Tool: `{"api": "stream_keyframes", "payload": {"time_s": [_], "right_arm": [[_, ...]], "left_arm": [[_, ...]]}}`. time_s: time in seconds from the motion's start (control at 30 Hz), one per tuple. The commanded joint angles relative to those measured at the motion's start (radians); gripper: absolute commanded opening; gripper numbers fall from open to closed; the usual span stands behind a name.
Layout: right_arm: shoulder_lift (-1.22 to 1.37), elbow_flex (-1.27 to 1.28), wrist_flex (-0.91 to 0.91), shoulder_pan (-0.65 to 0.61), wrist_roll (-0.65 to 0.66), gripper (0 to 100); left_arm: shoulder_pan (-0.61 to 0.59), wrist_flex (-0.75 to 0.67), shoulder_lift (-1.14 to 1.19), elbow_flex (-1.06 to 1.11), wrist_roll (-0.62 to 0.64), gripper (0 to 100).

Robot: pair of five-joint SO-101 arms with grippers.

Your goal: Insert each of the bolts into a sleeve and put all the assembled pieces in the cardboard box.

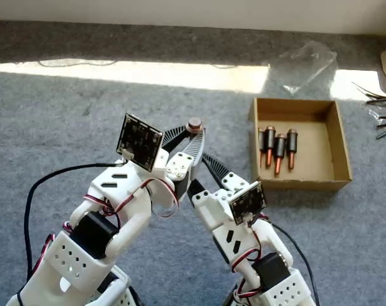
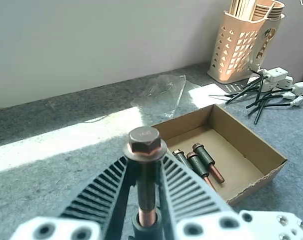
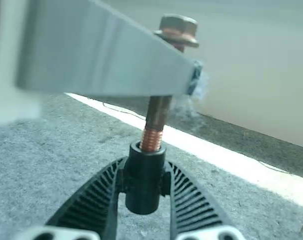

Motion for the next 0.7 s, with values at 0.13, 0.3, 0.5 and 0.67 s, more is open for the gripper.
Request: {"api": "stream_keyframes", "payload": {"time_s": [0.13, 0.3, 0.5, 0.67], "right_arm": [[-0.004, 0.148, -0.033, -0.001, -0.020, 0.4], [-0.004, 0.148, -0.033, -0.001, -0.021, 0.4], [-0.004, 0.148, -0.033, -0.001, -0.021, 0.4], [-0.004, 0.148, -0.033, -0.001, -0.021, 0.4]], "left_arm": [[0.012, -0.002, -0.004, 0.001, 0.003, 1], [0.015, -0.031, -0.005, 0.027, 0.003, 1], [0.015, -0.190, -0.142, 0.194, 0.002, 1], [0.010, -0.195, -0.236, 0.228, 0.000, 1]]}}
